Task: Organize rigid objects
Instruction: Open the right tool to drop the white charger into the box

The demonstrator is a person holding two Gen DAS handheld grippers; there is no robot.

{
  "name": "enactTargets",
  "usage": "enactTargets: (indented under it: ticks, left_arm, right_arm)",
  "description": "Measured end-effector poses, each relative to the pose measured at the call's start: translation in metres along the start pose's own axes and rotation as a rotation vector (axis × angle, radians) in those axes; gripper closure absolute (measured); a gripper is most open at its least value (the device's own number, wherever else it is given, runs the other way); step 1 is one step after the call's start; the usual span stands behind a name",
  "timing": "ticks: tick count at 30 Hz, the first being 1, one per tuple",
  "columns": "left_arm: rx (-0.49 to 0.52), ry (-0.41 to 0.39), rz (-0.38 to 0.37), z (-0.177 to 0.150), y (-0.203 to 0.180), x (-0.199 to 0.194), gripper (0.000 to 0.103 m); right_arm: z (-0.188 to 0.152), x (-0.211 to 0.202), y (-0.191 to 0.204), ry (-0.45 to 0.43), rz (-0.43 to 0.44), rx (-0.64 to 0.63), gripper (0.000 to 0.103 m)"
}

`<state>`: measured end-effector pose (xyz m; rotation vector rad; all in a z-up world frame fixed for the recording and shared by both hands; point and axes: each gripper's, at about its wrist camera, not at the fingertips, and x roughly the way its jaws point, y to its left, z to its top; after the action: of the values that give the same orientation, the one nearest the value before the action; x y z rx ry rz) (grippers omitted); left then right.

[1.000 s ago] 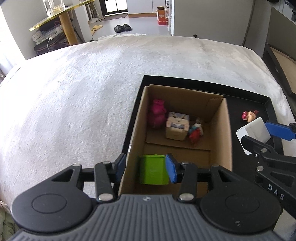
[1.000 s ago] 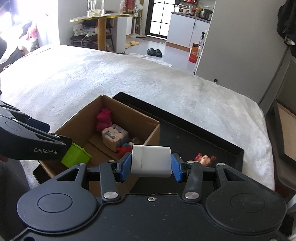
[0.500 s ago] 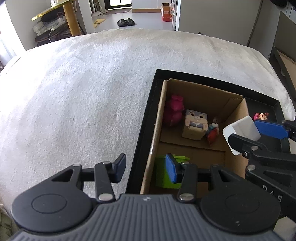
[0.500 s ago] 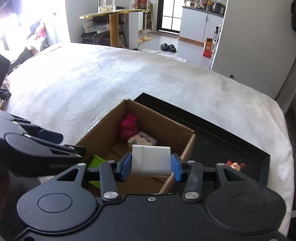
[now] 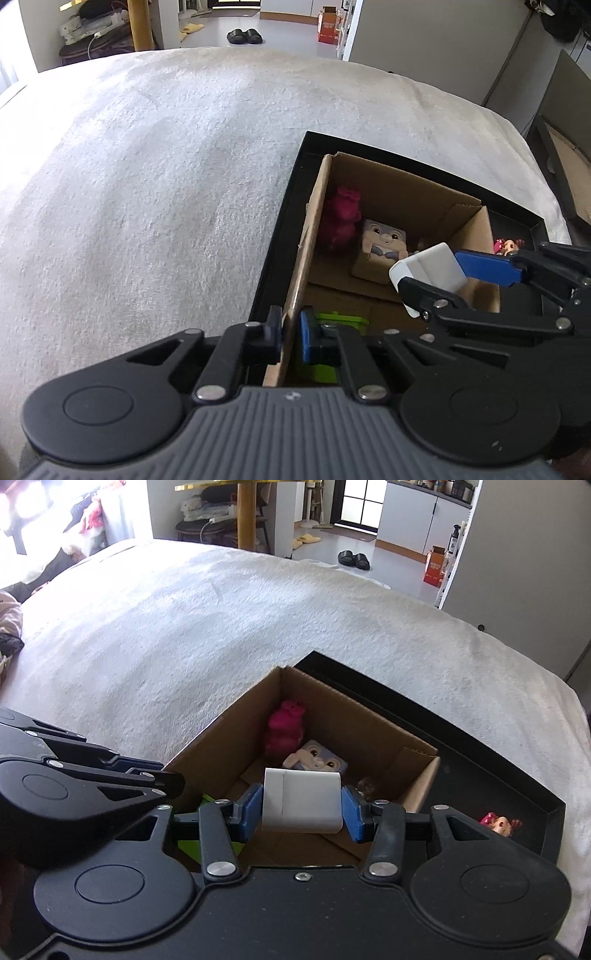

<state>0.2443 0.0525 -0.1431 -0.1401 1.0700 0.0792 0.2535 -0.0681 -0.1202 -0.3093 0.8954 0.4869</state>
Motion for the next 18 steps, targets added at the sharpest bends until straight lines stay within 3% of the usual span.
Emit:
enactTargets:
  ticks: [10,14,18]
  left_arm:
    - [-0.015,0.005,-0.009,0.001,0.002,0.003,0.093]
    - [-0.018,0.019,-0.012,-0.001,0.002,0.005,0.093]
    - [-0.013,0.029,0.005,-0.005,0.001,0.006,0.093]
  right_arm:
    - [0.003,0.008,0.000,0.009,-0.005,0.009,0.057]
    - [0.005,0.004,0.001,-0.014,-0.027,0.002,0.049]
    - [0.000,-0.002,-0.004,-0.012,-0.031,0.009,0.047]
